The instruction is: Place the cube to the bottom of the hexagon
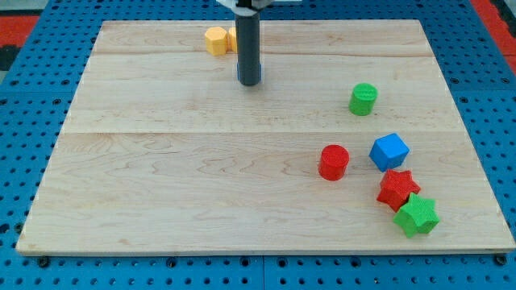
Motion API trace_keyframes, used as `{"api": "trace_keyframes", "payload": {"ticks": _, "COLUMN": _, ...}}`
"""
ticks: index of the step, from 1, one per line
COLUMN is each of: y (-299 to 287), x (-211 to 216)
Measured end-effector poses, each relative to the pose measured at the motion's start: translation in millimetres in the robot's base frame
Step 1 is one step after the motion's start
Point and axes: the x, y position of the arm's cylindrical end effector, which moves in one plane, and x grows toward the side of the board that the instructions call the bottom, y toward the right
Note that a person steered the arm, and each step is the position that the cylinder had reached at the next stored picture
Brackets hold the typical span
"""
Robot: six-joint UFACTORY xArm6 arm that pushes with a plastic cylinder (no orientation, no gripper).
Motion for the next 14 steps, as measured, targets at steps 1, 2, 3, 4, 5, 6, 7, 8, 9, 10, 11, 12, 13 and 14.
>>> {"api": "trace_keyframes", "payload": {"ticks": 1, "y": 9, "x": -18}}
{"api": "trace_keyframes", "payload": {"ticks": 2, "y": 10, "x": -23}}
{"api": "trace_keyframes", "payload": {"ticks": 3, "y": 39, "x": 6}}
{"api": "trace_keyframes", "payload": {"ticks": 4, "y": 68, "x": 97}}
{"api": "trace_keyframes", "payload": {"ticks": 5, "y": 166, "x": 115}}
{"api": "trace_keyframes", "payload": {"ticks": 6, "y": 271, "x": 108}}
{"api": "trace_keyframes", "payload": {"ticks": 7, "y": 301, "x": 190}}
{"api": "trace_keyframes", "payload": {"ticks": 8, "y": 233, "x": 202}}
{"api": "trace_keyframes", "payload": {"ticks": 9, "y": 218, "x": 189}}
{"api": "trace_keyframes", "payload": {"ticks": 10, "y": 197, "x": 160}}
{"api": "trace_keyframes", "payload": {"ticks": 11, "y": 147, "x": 118}}
{"api": "trace_keyframes", "payload": {"ticks": 12, "y": 48, "x": 99}}
{"api": "trace_keyframes", "payload": {"ticks": 13, "y": 13, "x": 64}}
{"api": "trace_keyframes", "payload": {"ticks": 14, "y": 62, "x": 93}}
